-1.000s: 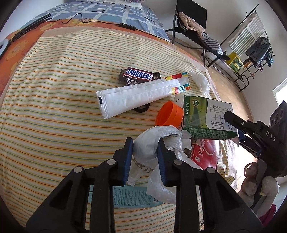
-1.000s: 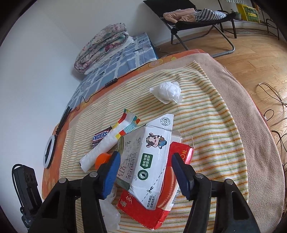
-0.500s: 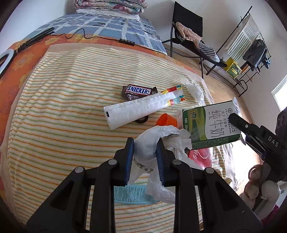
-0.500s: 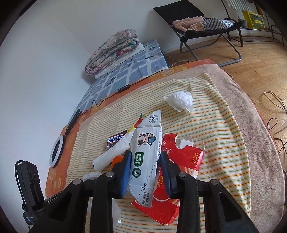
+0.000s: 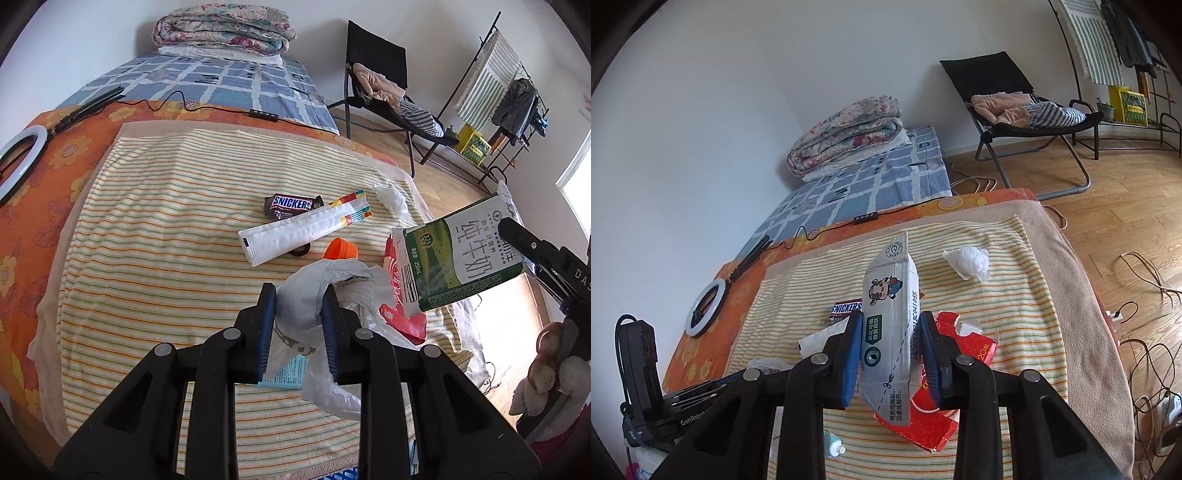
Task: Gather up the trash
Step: 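Grasp the milk carton with the right tool while both tools carry items to the blue basket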
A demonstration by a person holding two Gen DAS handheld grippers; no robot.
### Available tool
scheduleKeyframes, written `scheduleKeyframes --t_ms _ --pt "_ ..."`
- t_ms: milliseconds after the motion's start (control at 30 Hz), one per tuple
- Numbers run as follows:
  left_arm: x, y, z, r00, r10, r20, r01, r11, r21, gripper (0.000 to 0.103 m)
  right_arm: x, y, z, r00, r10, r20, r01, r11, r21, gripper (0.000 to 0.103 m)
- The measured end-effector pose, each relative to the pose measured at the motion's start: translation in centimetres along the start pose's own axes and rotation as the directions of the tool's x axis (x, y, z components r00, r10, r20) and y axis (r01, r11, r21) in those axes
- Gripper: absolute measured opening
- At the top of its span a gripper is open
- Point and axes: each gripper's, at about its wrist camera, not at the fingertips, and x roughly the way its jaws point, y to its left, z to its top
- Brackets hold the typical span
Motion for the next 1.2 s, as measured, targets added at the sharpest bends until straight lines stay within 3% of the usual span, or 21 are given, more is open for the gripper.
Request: scheduleKeyframes --t_ms 467,833,1200 --pt "-5.0 0.0 -5.6 1.0 -0.001 -0.006 0.001 0.996 0.091 0.024 -6.2 3.8 -3.5 0.996 0.089 -0.017 -0.091 0.99 -0.111 0.03" --pt "-7.0 0.4 -12.6 0.998 -0.005 -0.06 0.012 0.993 0.118 0.024 -9.2 5.4 -10.9 0.979 0.149 -0.142 -0.17 0.973 -0.156 0.03" --pt "-5.6 1.9 -19.2 0.988 0.028 -0.15 -0.012 0.994 0.108 0.024 -9.4 5.3 -18.0 0.955 0.135 -0.264 -0.184 0.968 -0.171 0.03"
